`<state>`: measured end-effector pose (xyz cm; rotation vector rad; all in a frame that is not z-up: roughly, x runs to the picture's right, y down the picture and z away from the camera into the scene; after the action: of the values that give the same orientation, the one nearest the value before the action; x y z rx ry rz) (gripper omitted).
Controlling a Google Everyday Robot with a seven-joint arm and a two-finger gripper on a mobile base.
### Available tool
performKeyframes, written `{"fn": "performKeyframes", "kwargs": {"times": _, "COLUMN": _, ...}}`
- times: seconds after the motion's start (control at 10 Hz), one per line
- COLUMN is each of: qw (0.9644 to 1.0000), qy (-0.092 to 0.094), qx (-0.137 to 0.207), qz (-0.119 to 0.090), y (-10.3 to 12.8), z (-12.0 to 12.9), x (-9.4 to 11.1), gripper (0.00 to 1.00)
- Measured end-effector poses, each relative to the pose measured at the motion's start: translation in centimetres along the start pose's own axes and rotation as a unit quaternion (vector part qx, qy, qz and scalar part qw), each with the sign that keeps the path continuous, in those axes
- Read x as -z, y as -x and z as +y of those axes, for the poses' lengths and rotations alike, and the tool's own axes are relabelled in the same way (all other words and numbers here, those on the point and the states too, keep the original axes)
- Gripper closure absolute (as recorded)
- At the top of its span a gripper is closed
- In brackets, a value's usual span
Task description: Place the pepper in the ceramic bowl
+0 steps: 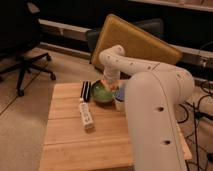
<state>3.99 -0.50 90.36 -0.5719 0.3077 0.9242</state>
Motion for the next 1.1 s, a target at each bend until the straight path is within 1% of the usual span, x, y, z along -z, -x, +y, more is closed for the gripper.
{"fn": "performKeyframes", "kwargs": {"times": 0.1, "qw": 1.0, "qy": 0.001, "qx": -0.001, "qz": -0.001, "y": 0.04, "z": 0.02, "x": 0.01, "gripper": 0.84}}
{"fn": "performKeyframes", "kwargs": {"times": 0.2, "qw": 1.0, "qy": 0.001, "qx": -0.001, "qz": 0.0, "y": -0.01, "z": 0.01, "x": -0.01, "gripper": 0.78}}
{"fn": "performKeyframes", "kwargs": {"times": 0.3, "qw": 1.0, "qy": 0.001, "qx": -0.001, "qz": 0.0, "y": -0.05, "z": -0.01, "x": -0.02, "gripper": 0.64}}
{"fn": "performKeyframes", "kwargs": {"times": 0.5, "qw": 1.0, "qy": 0.001, "qx": -0.001, "qz": 0.0, "y": -0.02, "z": 0.01, "x": -0.01, "gripper": 0.48}}
{"fn": "performKeyframes", "kwargs": {"times": 0.7, "qw": 1.0, "qy": 0.0, "qx": -0.001, "qz": 0.0, "y": -0.04, "z": -0.04, "x": -0.02, "gripper": 0.26}}
{"fn": "performKeyframes", "kwargs": {"times": 0.8, "qw": 1.0, "qy": 0.0, "qx": -0.001, "qz": 0.0, "y": -0.04, "z": -0.05, "x": -0.02, "gripper": 0.21}}
{"fn": "performKeyframes", "kwargs": {"times": 1.1, "qw": 1.0, "qy": 0.0, "qx": -0.001, "qz": 0.0, "y": -0.08, "z": -0.06, "x": -0.09, "gripper": 0.2}}
